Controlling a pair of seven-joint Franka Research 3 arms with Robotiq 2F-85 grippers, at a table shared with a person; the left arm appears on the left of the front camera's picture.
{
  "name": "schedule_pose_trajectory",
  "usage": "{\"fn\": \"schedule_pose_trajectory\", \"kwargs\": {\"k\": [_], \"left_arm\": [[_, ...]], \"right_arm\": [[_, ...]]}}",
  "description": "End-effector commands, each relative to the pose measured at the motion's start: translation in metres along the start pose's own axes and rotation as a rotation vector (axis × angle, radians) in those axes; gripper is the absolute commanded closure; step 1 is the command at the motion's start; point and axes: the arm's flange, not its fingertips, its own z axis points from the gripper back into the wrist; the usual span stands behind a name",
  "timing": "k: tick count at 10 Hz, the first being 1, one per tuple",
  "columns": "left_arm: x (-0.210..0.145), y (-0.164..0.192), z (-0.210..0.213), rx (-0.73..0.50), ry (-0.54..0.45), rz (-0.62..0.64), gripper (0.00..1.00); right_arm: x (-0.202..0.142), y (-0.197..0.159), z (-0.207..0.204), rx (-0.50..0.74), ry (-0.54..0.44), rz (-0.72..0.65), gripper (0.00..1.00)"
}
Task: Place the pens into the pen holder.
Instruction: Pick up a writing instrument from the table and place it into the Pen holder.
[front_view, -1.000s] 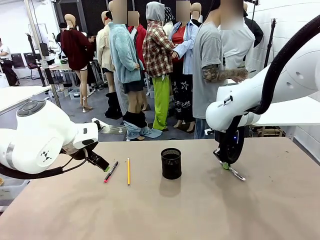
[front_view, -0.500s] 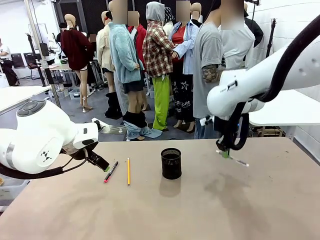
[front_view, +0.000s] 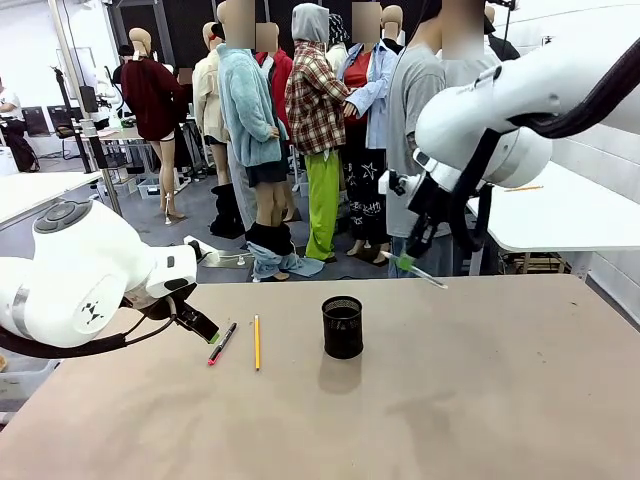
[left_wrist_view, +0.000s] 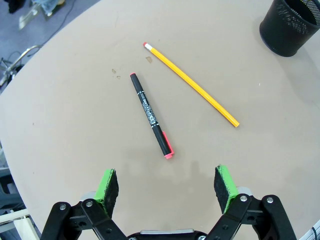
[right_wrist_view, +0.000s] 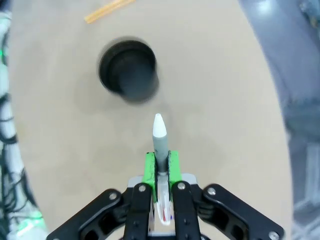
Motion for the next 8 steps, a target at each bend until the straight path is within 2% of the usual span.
{"fn": "schedule_pose_trajectory", "kwargs": {"k": [1,3,6,8], "left_arm": [[0.000,0.002,0.001,0.000,-0.002,0.004,0.00],[0.000,0.002,0.001,0.000,-0.002,0.004,0.00],[0.000,0.002,0.001,0.000,-0.002,0.004,0.00],[0.000,0.002,0.001,0.000,-0.002,0.004,0.00]], "right_arm": [[-0.002,0.007,-0.016,0.072,-0.189,0.116,1.00],[0.024,0.008,-0.035,0.144,-0.343,0.246,1.00],[0.057,0.005,-0.050,0.239,-0.478,0.262,1.00],[0.076,0.001,-0.061,0.304,-0.465,0.199,1.00]]}}
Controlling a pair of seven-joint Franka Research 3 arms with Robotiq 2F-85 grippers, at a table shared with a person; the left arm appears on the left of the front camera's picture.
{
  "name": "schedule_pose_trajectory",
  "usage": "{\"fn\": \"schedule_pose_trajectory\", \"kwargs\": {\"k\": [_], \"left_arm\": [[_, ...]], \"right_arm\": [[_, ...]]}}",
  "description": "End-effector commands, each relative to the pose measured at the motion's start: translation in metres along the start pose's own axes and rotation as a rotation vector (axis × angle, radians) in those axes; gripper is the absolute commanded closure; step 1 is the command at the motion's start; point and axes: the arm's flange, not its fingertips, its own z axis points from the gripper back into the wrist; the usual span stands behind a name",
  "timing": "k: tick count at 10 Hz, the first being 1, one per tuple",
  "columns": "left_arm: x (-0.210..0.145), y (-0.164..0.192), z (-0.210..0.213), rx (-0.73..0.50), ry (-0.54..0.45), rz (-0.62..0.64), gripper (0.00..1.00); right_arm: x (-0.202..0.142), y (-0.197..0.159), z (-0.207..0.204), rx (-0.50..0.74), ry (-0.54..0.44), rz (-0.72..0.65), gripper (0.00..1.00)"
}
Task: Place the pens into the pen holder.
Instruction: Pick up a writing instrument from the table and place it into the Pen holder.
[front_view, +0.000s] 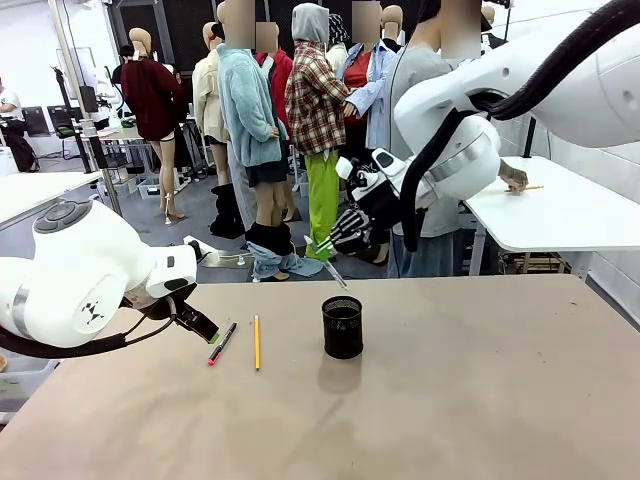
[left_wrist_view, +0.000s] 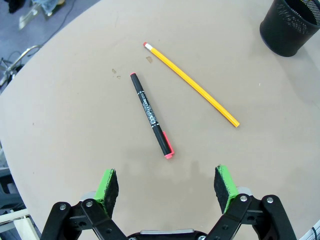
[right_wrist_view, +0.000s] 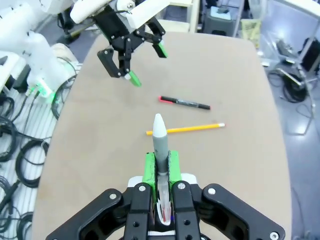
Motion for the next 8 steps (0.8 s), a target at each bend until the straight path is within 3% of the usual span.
{"fn": "schedule_pose_trajectory", "kwargs": {"k": [1,6,8], "left_arm": [[0.000,0.002,0.001,0.000,-0.002,0.004,0.00],[0.000,0.002,0.001,0.000,-0.002,0.004,0.00],[0.000,0.002,0.001,0.000,-0.002,0.004,0.00]], "right_arm": [[0.005,-0.011,-0.006,0.039,0.001,-0.041,1.00],[-0.024,-0.038,-0.038,0.087,0.057,-0.102,1.00],[-0.039,-0.044,-0.044,0.053,0.087,-0.105,1.00]]}}
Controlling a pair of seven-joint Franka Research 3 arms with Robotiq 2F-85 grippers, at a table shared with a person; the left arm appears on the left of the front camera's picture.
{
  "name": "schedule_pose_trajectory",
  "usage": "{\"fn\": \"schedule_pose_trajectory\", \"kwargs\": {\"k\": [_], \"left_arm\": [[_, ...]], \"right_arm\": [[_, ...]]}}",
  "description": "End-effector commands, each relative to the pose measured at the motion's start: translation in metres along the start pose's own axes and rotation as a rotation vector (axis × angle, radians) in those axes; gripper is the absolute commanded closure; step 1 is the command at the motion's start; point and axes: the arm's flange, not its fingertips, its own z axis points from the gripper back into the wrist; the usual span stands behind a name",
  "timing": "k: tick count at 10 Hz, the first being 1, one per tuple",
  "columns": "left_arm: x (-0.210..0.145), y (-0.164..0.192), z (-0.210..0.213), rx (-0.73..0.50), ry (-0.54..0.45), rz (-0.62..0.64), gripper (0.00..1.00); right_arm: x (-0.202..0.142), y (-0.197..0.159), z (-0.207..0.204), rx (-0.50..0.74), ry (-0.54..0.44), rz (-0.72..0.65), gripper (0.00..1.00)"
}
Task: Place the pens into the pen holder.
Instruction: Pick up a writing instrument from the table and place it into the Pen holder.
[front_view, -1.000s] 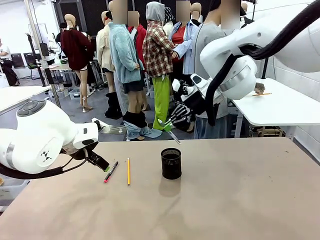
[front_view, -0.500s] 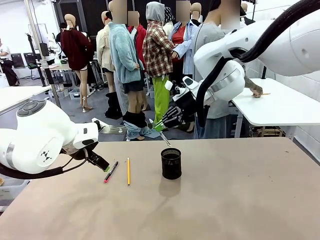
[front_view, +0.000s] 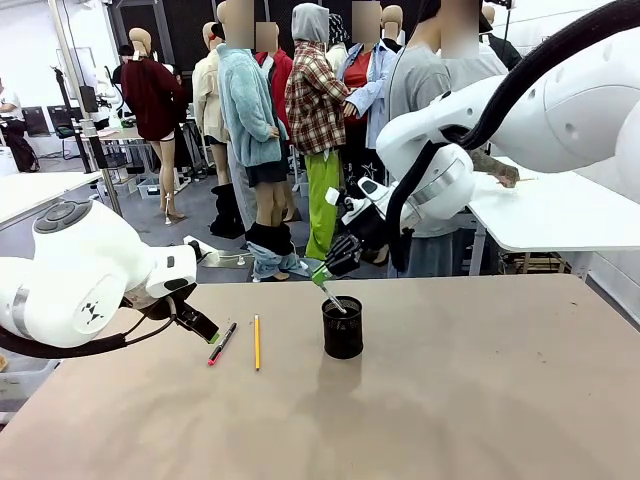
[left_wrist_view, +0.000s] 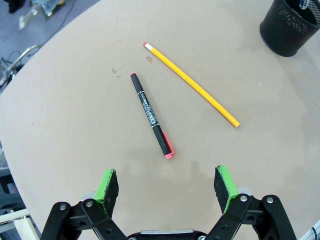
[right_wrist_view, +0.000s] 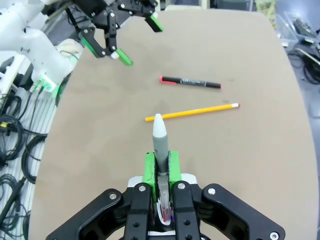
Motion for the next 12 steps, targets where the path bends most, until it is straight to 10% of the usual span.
{"fn": "schedule_pose_trajectory", "kwargs": {"k": [1,7,12], "left_arm": [[0.000,0.002,0.001,0.000,-0.002,0.004,0.00],[0.000,0.002,0.001,0.000,-0.002,0.004,0.00],[0.000,0.002,0.001,0.000,-0.002,0.004,0.00]], "right_arm": [[-0.003,-0.009,-0.002,-0.004,0.028,-0.007,1.00],[-0.025,0.009,0.025,-0.034,-0.006,0.030,0.04],[-0.056,0.056,0.133,-0.420,0.027,-0.185,0.04]]}}
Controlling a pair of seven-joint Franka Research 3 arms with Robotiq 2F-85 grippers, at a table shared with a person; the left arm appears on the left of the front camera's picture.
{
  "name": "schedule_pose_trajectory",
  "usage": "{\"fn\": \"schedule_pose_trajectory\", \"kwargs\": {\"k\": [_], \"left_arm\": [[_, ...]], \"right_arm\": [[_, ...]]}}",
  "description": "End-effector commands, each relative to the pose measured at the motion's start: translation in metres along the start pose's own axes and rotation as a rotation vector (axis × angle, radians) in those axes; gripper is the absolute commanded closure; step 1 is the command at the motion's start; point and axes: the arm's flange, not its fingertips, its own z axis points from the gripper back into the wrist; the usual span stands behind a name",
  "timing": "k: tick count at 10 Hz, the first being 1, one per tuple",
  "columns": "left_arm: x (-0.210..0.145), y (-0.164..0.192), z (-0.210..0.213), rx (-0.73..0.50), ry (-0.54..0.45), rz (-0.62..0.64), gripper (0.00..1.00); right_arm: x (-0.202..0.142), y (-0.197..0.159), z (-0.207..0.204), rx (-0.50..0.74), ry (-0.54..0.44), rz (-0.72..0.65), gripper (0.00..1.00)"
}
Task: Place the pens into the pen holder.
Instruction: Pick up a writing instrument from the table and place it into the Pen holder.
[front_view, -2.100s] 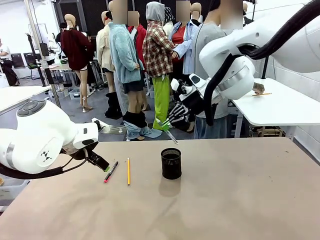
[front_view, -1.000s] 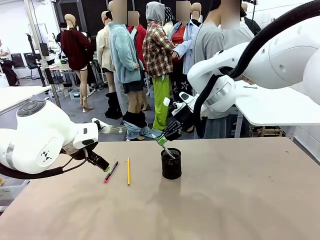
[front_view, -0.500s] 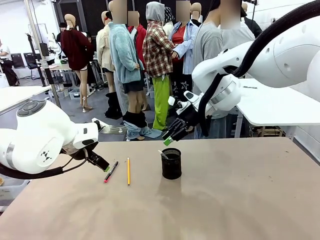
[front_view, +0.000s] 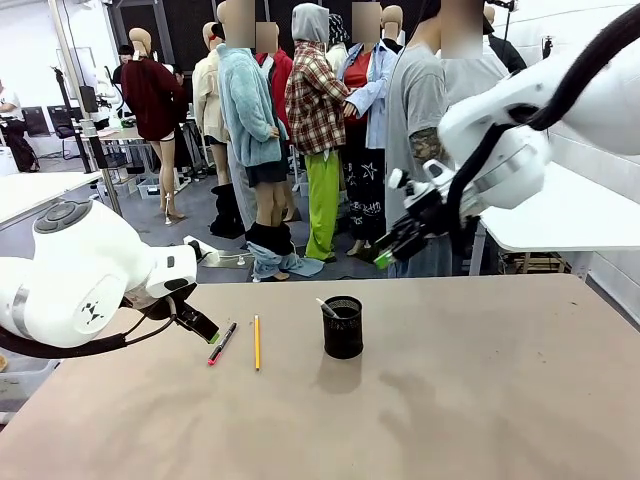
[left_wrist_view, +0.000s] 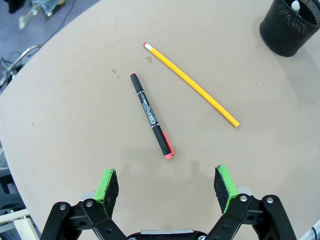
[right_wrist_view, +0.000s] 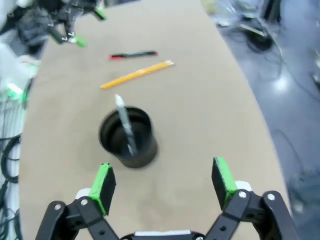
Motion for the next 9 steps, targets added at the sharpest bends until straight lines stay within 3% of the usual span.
{"fn": "schedule_pose_trajectory", "kwargs": {"k": [1,3,5,7,9], "left_arm": [[0.000,0.002,0.001,0.000,-0.002,0.005,0.00],[0.000,0.002,0.001,0.000,-0.002,0.005,0.00],[0.000,0.002,0.001,0.000,-0.002,0.005,0.00],[0.000,0.002,0.001,0.000,-0.002,0.005,0.00],[0.000,0.002,0.001,0.000,-0.002,0.005,0.00]], "right_arm": [[-0.004,0.022,0.019,-0.135,0.053,-0.124,0.04],[-0.014,0.025,0.045,-0.208,0.130,-0.278,0.04],[-0.023,0.019,0.072,-0.311,0.280,-0.511,0.04],[-0.027,0.021,0.096,-0.411,0.358,-0.644,0.04],[-0.033,0.026,0.108,-0.422,0.434,-0.761,0.04]]}}
